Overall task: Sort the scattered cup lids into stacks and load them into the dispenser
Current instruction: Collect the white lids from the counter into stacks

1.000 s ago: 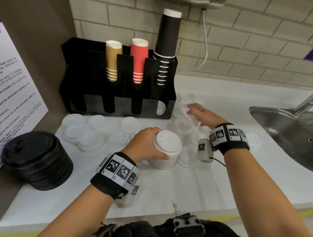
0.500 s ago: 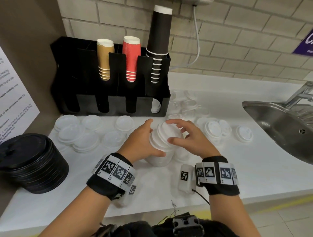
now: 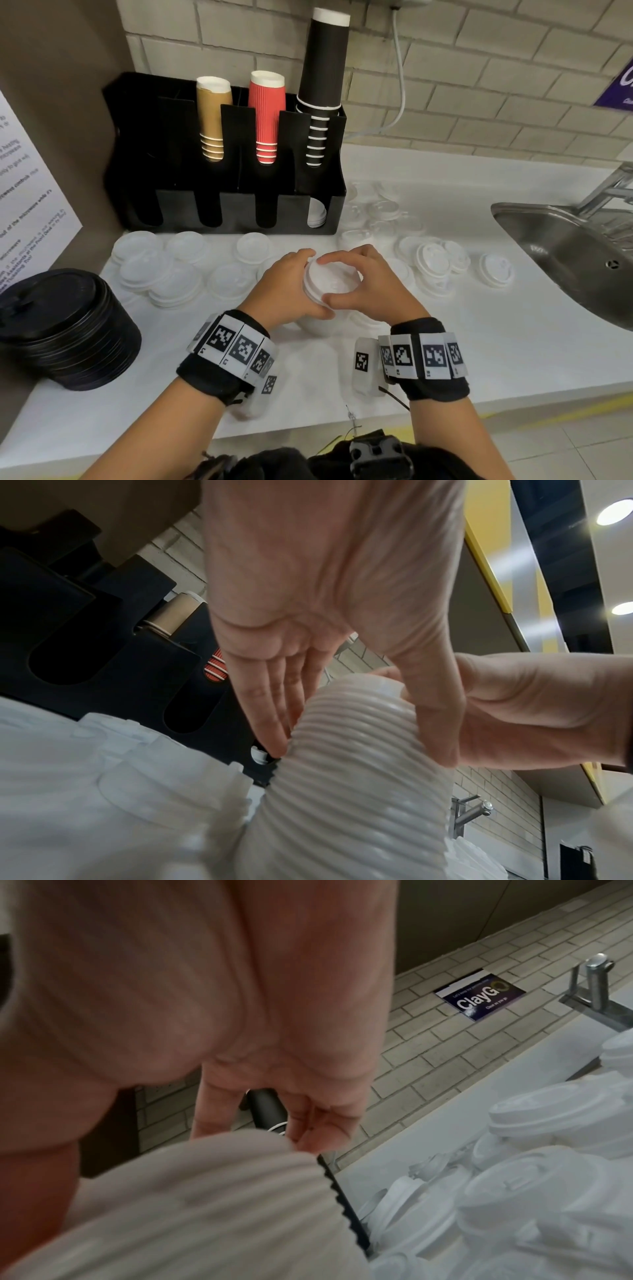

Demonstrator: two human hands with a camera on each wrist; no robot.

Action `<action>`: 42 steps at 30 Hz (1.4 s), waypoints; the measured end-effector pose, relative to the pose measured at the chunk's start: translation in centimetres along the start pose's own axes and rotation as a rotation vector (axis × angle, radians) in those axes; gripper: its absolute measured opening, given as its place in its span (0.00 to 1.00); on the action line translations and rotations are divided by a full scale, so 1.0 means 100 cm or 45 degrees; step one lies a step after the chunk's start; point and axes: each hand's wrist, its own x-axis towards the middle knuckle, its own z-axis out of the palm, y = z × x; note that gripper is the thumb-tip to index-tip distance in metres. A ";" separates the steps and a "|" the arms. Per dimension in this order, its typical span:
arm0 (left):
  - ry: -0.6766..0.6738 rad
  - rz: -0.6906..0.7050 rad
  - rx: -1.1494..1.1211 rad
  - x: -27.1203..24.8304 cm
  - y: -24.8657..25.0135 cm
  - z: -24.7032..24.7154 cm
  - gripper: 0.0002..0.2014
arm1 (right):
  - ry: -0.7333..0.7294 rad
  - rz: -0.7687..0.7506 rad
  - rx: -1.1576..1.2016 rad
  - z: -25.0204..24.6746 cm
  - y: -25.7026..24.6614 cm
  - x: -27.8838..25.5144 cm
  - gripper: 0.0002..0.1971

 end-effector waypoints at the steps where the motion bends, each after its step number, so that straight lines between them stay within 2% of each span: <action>1: 0.003 0.016 0.015 0.000 0.001 -0.001 0.49 | -0.002 0.001 -0.009 0.001 0.000 0.000 0.27; 5: 0.021 0.055 -0.003 0.000 0.005 -0.001 0.35 | -0.109 0.013 -0.022 -0.010 0.006 0.003 0.25; 7: 0.018 0.044 0.001 0.001 0.006 -0.003 0.32 | -0.066 0.075 0.027 -0.027 0.014 0.014 0.18; 9: 0.009 0.043 0.004 0.003 0.006 -0.004 0.31 | 0.012 0.225 -0.221 -0.043 0.027 0.034 0.12; 12: 0.001 0.039 -0.005 0.003 0.005 -0.003 0.31 | -0.151 0.534 -0.732 -0.050 0.046 0.059 0.17; 17: 0.005 0.038 0.010 0.002 0.006 -0.003 0.31 | -0.278 0.565 -0.899 -0.044 0.063 0.072 0.25; 25: 0.005 0.019 -0.005 0.003 0.007 -0.002 0.33 | -0.301 0.509 -0.775 -0.036 0.063 0.105 0.39; 31: 0.012 0.017 -0.007 0.003 0.009 -0.003 0.32 | -0.276 0.447 -0.767 -0.027 0.059 0.124 0.36; 36: 0.006 0.010 -0.003 0.003 0.010 -0.003 0.31 | -0.218 0.520 -0.651 -0.041 0.050 0.121 0.37; 39: 0.001 0.007 0.009 0.005 0.011 -0.003 0.31 | -0.218 0.525 -0.472 -0.057 0.040 0.105 0.32; 42: 0.014 0.001 0.019 0.005 0.010 -0.002 0.33 | -0.185 0.397 -0.143 -0.063 0.029 0.080 0.21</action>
